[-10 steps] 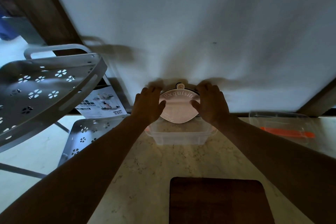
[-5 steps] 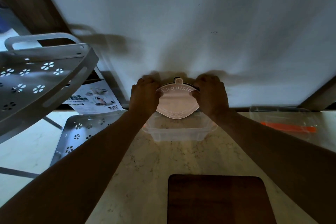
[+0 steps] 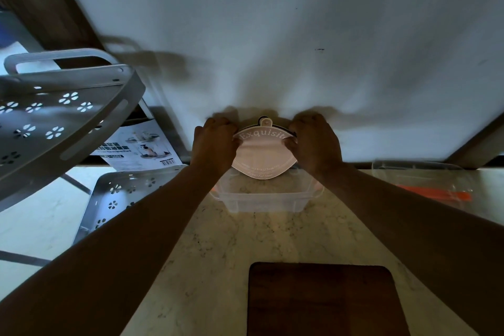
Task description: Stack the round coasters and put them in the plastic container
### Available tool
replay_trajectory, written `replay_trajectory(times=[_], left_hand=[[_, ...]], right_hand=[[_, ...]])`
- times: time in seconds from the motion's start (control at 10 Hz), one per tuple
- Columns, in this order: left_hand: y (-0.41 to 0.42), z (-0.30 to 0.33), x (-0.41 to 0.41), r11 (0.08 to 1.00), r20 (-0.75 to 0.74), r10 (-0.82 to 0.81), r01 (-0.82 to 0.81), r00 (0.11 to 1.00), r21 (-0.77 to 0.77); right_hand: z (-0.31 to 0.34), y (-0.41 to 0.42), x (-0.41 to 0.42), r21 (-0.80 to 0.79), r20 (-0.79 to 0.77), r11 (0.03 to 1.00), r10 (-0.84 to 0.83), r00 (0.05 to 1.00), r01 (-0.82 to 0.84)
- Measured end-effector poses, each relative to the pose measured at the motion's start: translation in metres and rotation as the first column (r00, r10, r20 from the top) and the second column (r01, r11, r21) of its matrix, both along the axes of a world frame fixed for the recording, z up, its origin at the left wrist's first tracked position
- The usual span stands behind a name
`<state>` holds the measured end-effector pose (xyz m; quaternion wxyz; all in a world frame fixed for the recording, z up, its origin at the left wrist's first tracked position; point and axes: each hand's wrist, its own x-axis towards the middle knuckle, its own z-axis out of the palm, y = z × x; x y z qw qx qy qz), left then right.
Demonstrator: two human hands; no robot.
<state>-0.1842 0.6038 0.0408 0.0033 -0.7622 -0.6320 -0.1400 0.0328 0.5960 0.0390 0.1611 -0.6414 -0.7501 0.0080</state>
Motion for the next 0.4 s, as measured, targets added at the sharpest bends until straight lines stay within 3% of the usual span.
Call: replay_trajectory(times=[0.4], left_hand=[[-0.0067,0.0078,-0.0093,1.000,0.053,-0.012,0.011,0.999,0.016]], right_hand=[[0.0074,-0.0064,0.0074,0.008,-0.039,1.000,0.017,0.999,-0.016]])
